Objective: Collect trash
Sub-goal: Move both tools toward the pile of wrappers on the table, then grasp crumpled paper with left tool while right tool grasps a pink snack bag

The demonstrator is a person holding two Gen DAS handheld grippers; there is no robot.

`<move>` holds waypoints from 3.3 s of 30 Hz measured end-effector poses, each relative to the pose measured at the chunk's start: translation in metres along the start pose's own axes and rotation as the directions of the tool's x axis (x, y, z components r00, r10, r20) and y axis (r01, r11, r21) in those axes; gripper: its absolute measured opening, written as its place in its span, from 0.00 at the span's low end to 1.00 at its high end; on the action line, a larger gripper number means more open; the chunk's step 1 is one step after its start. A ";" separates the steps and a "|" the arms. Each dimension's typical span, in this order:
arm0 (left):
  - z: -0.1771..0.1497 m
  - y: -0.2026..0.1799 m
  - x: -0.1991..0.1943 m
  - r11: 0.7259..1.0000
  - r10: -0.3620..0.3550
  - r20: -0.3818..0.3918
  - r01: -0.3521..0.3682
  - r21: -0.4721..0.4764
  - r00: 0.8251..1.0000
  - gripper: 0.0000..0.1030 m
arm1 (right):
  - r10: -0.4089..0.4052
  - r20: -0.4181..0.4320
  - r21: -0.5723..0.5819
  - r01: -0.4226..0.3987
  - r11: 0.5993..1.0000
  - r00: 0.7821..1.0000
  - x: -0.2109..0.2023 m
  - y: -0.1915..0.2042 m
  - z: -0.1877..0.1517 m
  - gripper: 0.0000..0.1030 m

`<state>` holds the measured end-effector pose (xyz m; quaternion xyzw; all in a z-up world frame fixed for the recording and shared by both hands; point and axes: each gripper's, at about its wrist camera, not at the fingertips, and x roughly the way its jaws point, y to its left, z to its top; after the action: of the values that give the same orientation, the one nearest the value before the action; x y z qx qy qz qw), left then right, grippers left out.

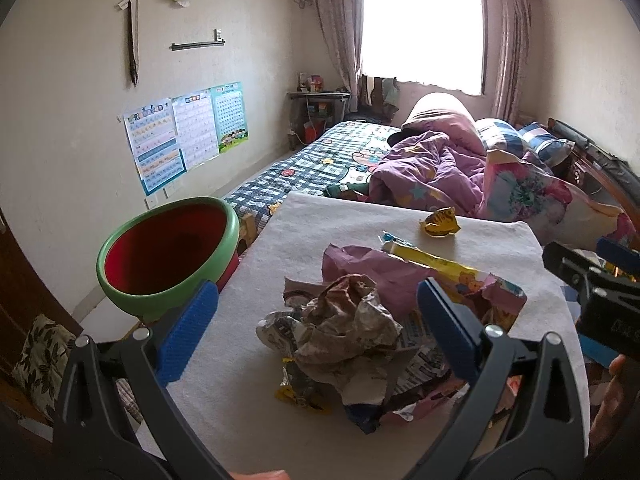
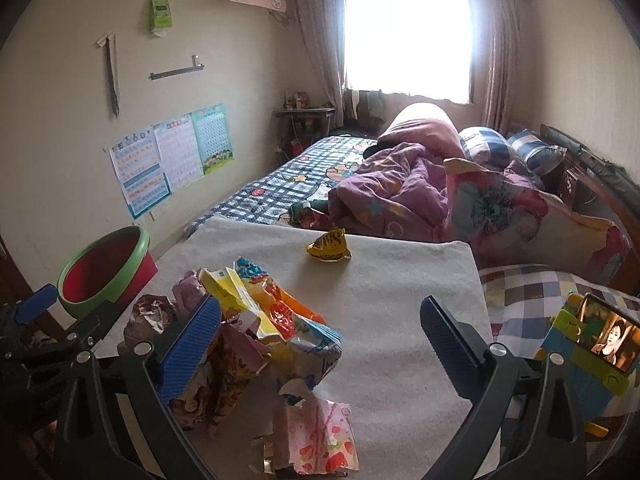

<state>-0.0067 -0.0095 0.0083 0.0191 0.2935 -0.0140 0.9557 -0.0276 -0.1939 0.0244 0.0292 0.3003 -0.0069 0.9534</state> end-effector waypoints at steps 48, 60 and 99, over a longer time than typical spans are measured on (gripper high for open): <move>-0.013 -0.012 0.023 0.983 -0.174 -0.119 0.180 0.033 0.977 0.95 | -0.043 -0.055 0.027 0.044 0.999 0.998 0.019 -0.027 -0.007 0.93; -0.008 0.004 0.079 0.981 -0.171 -0.259 0.189 0.045 0.950 0.79 | 0.112 -0.123 0.066 -0.104 0.992 0.986 0.016 -0.028 -0.016 0.93; 0.010 0.072 0.041 0.961 -0.212 -0.142 0.180 -0.209 0.967 0.35 | 0.472 -0.159 0.131 -0.456 0.880 0.867 -0.004 0.022 -0.006 0.34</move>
<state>0.0354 0.0617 -0.0041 -0.1026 0.3712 -0.0786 0.9195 -0.0333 -0.1713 0.0231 0.1434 0.3717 0.2119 0.8924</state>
